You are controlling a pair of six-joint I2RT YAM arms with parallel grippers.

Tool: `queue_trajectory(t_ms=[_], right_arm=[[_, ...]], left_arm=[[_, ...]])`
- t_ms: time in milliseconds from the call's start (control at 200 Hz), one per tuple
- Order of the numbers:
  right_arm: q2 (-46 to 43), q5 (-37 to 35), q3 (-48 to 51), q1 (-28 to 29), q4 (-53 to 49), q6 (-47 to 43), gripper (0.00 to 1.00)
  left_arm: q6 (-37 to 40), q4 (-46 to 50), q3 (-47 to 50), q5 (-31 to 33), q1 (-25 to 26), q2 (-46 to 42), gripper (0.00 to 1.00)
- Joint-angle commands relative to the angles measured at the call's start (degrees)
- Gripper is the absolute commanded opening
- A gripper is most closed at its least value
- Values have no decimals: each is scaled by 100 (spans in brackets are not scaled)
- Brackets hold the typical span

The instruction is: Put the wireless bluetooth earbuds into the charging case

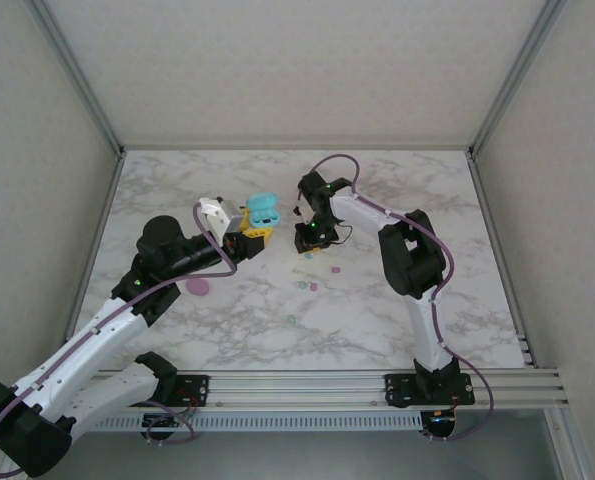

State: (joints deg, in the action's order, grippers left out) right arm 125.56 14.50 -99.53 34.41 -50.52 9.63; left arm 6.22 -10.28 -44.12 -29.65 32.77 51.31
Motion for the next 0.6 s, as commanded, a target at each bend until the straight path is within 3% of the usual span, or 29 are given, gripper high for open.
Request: queue_trajectory(t_ms=[0, 471, 596], right_arm=[[187, -175, -95, -25, -26, 26, 28], [237, -294, -44, -143, 5, 19, 29], [224, -229, -58, -141, -18, -12, 33]], left_arm=[[31, 0, -176, 29, -50, -69, 30], [36, 35, -220, 30, -52, -16, 30], [39, 44, -229, 25, -50, -16, 30]])
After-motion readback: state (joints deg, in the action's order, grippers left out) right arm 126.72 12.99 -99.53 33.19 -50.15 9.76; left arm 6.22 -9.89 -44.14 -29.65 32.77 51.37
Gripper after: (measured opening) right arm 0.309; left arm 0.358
